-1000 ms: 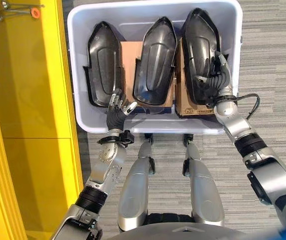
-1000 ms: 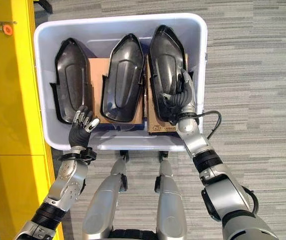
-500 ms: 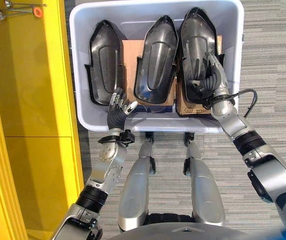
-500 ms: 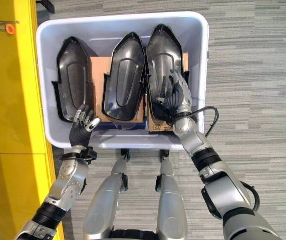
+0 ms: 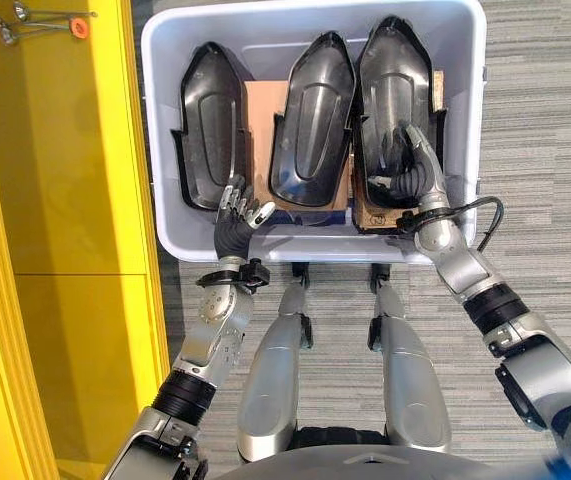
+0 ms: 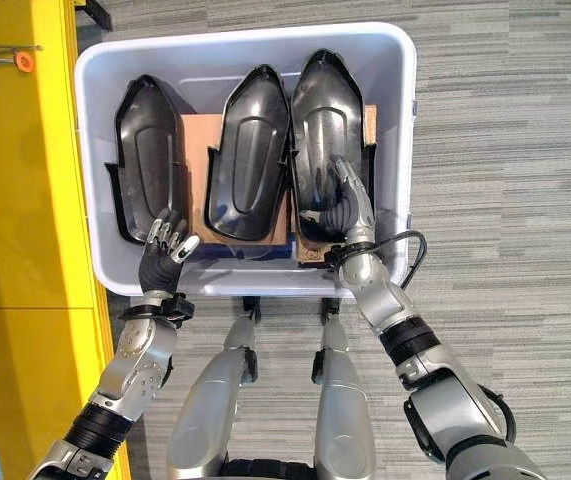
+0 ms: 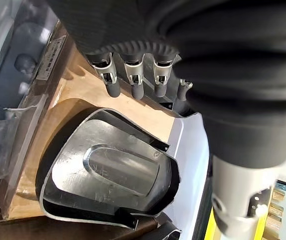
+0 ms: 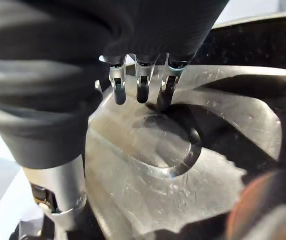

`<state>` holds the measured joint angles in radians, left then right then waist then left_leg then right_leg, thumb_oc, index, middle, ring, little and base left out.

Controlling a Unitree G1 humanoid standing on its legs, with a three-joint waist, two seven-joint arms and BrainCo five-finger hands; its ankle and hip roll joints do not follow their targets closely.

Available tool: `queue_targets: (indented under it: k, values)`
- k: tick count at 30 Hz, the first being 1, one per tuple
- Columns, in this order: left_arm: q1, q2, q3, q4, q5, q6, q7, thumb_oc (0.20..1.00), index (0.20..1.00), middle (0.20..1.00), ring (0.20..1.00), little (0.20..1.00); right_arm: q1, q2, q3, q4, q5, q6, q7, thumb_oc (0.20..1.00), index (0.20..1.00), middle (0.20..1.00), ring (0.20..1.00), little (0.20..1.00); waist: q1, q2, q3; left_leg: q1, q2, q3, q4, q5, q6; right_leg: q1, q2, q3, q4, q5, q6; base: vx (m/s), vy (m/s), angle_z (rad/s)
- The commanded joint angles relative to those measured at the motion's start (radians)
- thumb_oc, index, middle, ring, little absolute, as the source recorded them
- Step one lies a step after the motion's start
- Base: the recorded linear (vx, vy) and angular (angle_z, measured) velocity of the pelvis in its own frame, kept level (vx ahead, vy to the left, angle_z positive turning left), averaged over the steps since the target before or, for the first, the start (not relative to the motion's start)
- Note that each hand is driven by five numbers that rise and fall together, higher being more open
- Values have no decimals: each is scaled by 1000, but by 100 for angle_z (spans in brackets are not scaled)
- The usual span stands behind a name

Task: Move parts from the plastic box to the shelf.

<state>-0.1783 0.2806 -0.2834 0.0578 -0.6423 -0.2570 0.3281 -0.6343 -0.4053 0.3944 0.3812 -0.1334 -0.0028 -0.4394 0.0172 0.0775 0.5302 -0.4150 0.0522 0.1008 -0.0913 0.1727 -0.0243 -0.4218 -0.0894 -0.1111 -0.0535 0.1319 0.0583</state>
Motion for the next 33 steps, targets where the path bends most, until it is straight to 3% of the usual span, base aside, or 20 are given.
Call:
queue_targets:
  k: [1, 12, 18, 33]
  values:
    - [-5, 19, 18, -51, 39, -41, 25, 1000, 1000, 1000, 1000, 1000, 51, 37, -49, -135, 80, -69, -55, 1000, 1000, 1000, 1000, 1000, 1, -41, -10, 65, 42, 4, 6, -47, -67, -20, -109, -32, 99, -32, 101, 0, 0, 0]
    - [22, 44, 22, -99, 57, -29, 35, 1000, 1000, 1000, 1000, 1000, 125, 18, -127, -436, 102, -152, -107, 1000, 1000, 1000, 1000, 1000, -23, -63, -10, 73, 45, 19, 5, -50, -69, -19, -104, -21, 97, -31, 104, 0, 0, 0]
    - [31, 49, 24, -106, 60, -27, 42, 1000, 1000, 1000, 1000, 1000, 157, 13, -145, -502, 111, -173, -118, 1000, 1000, 1000, 1000, 1000, -30, -68, -10, 73, 45, 22, 5, -51, -70, -21, -103, -18, 96, -29, 106, -2, -1, -2]
    - [37, 46, 22, -113, 66, -30, 53, 1000, 1000, 1000, 1000, 1000, 173, 2, -147, -441, 83, -129, -154, 1000, 1000, 1000, 1000, 1000, -35, -69, -10, 68, 47, 23, 5, -50, -70, -29, -103, -20, 98, -27, 104, 0, -1, 0]
